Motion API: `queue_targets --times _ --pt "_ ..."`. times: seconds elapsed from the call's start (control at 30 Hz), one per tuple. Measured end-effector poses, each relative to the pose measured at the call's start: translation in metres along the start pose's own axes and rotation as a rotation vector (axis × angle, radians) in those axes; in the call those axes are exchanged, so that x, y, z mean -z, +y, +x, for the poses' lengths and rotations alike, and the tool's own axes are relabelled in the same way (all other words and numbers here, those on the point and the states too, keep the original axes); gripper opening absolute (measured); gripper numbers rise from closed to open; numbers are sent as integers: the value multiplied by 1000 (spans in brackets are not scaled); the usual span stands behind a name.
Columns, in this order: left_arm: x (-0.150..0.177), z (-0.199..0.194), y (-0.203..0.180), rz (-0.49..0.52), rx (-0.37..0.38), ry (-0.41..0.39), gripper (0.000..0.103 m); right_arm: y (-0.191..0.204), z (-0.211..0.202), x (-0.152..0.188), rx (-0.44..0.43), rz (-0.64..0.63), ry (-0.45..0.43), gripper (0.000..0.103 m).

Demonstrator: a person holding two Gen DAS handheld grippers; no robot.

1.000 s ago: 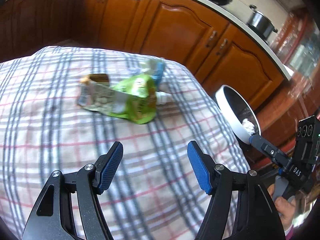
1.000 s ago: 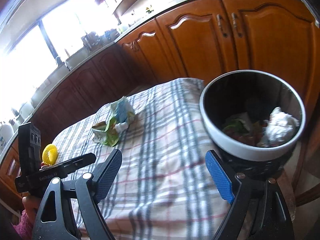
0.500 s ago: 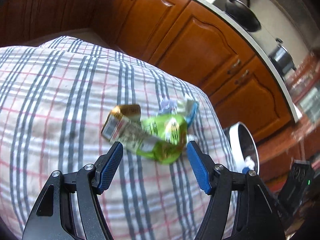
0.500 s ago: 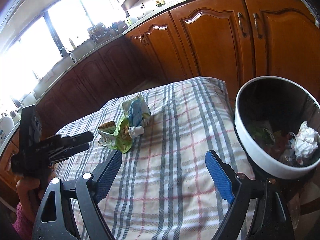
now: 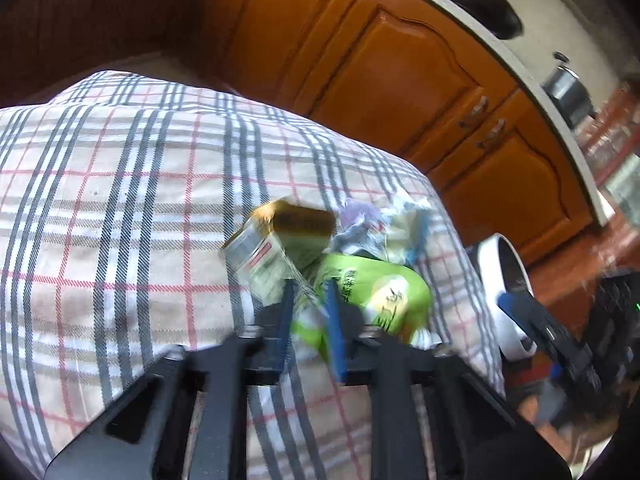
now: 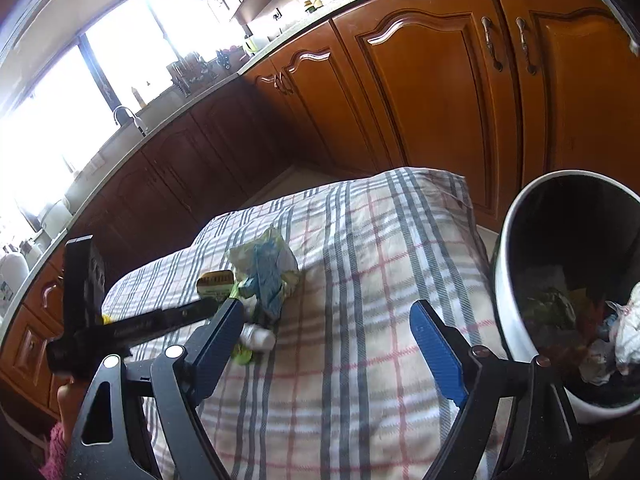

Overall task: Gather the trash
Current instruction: 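Grasp the green juice pouch with the left gripper while the right gripper grasps the blue plastic wrapper, then carry the juice pouch and blue wrapper over the trash bin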

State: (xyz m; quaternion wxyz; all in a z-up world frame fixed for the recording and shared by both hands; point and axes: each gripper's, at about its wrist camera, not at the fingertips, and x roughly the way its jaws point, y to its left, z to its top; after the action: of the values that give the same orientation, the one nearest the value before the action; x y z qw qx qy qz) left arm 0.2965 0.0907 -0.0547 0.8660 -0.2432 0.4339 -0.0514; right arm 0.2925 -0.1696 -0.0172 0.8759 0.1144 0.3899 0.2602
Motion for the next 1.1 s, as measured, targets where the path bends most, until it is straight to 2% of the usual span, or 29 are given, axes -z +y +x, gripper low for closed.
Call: queue_targets --times 0.17,0.3,0.4,0.47,0.53,0.57,0.6,0.8,0.93,1.0,1.03,1.1 --pt "0 -30 -4 90 33 10 2 8 27 -10 -30 6 30 82" --pt "1 -46 -6 158 10 40 2 20 51 -14 -57 -3 66 81" --pt "3 -47 -7 195 -52 55 2 32 67 -18 -75 -14 79 80" --pt "5 -40 -10 207 -95 54 2 37 78 -19 -86 -17 90 68" --pt "6 -33 -12 196 -108 37 2 40 89 -19 -80 -17 116 35" --pt "6 -30 -12 194 -113 32 2 41 94 -18 -95 -7 137 27" --pt "6 -26 -14 190 -119 24 3 41 94 -17 -105 2 142 26" --pt "14 4 -29 206 -130 40 6 33 50 -8 -77 1 80 21" --pt "20 15 -32 209 -177 31 11 16 16 0 -67 23 48 21" --pt "20 17 -32 204 -176 19 11 9 1 5 -61 40 34 21" --pt "20 17 -33 207 -179 11 6 5 -6 8 -60 46 27 21" --pt "21 14 -36 213 -166 2 5 -2 -21 16 -52 56 12 21"
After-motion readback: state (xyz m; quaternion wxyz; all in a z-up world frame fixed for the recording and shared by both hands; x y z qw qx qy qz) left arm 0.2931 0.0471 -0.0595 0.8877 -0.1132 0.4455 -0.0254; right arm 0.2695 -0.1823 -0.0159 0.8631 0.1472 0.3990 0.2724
